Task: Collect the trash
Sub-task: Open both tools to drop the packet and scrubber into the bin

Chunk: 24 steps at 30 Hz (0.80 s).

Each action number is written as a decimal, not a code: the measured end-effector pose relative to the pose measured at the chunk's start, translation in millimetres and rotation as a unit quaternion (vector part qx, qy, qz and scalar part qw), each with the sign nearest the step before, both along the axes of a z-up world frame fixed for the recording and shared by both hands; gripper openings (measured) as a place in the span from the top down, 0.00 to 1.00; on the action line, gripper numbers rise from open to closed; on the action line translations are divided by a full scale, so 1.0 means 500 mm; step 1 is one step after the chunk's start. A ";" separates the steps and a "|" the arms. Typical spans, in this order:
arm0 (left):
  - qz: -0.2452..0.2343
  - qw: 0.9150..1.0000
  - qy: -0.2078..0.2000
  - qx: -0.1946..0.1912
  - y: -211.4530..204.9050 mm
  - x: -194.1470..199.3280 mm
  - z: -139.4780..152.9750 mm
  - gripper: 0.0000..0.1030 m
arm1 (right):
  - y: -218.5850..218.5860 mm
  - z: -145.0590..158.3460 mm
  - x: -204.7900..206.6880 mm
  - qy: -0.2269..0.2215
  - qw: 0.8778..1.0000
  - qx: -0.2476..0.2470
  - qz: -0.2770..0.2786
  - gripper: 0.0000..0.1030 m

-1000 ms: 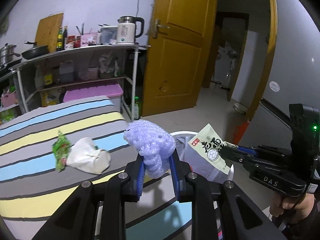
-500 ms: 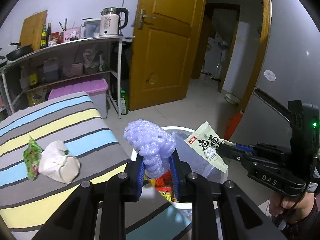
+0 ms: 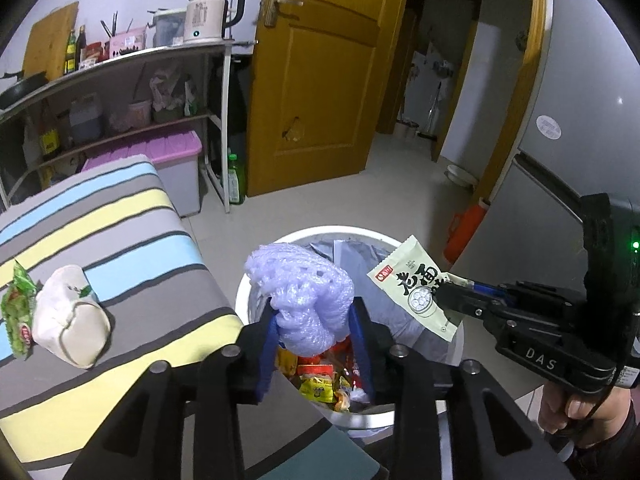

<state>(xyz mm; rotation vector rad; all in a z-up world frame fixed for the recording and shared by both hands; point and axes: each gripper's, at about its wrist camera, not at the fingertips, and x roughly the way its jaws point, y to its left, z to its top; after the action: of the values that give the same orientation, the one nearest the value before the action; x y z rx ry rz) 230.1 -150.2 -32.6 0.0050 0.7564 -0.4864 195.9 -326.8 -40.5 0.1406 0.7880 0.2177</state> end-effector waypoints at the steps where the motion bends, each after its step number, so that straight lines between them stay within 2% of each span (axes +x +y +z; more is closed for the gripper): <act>1: -0.001 1.000 0.002 0.000 -0.002 0.002 -0.003 0.64 | -0.002 -0.003 0.001 0.002 1.000 0.000 -0.001 0.88; 8: 0.000 1.000 0.013 -0.004 -0.002 0.014 -0.014 0.54 | -0.008 -0.016 0.013 0.008 1.000 -0.006 -0.005 0.86; 15: 0.005 1.000 0.014 -0.011 0.006 0.013 -0.011 0.52 | -0.006 -0.010 0.011 0.004 1.000 -0.008 -0.005 0.76; 24: 0.019 1.000 0.001 -0.024 0.024 -0.015 0.012 0.52 | 0.006 0.015 -0.011 -0.014 1.000 -0.016 0.002 0.75</act>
<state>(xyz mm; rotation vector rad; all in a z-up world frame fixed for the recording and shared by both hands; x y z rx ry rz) 222.8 -138.2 -26.4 -0.0546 0.7445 -0.4679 190.3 -323.7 -32.8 0.1060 0.7628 0.2104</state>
